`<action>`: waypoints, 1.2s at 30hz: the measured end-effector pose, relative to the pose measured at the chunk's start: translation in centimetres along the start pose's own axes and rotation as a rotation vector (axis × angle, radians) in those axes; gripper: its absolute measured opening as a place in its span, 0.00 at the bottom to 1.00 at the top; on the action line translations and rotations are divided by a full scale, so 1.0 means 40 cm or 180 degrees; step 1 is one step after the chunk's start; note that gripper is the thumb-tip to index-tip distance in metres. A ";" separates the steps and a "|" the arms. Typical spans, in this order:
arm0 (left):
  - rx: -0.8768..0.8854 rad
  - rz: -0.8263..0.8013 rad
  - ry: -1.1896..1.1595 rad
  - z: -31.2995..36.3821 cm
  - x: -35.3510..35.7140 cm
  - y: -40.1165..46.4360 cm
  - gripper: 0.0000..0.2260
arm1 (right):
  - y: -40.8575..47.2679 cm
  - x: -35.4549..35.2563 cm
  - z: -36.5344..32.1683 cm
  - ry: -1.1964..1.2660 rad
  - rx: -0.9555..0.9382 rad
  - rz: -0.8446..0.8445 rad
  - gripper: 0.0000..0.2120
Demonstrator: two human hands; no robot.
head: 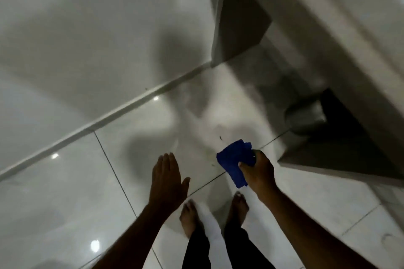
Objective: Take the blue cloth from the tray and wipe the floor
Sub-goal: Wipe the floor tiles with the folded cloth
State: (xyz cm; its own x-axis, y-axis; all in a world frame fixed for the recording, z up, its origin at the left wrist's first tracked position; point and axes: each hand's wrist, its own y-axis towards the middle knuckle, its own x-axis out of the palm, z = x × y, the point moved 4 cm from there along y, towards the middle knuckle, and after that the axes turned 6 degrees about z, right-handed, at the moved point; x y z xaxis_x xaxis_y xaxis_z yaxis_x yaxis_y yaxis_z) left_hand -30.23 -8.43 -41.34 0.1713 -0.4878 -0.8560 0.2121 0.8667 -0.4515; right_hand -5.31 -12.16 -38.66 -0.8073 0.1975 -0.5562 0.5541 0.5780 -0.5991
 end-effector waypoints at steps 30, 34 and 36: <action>0.0203 -0.0798 0.0682 -0.328 0.943 0.627 0.78 | 0.754 0.704 0.700 -0.2775 -0.1828 0.0266 0.38; 0.0205 -0.0832 0.0663 -0.328 0.937 0.620 0.78 | 0.631 0.628 0.825 -0.3333 -0.2688 -0.1043 0.43; 0.0200 -0.0829 0.0650 -0.329 0.937 0.620 0.78 | 0.748 0.600 0.752 -0.3194 -0.2274 -0.0415 0.37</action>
State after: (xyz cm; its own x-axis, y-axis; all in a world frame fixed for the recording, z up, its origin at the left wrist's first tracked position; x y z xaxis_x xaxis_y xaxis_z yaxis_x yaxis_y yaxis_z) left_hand -31.23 -3.86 -87.95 -0.0912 -0.6556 -0.7496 0.2835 0.7045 -0.6506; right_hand -1.99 -13.93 -87.26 -0.1609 -0.4056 -0.8998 -0.0078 0.9121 -0.4098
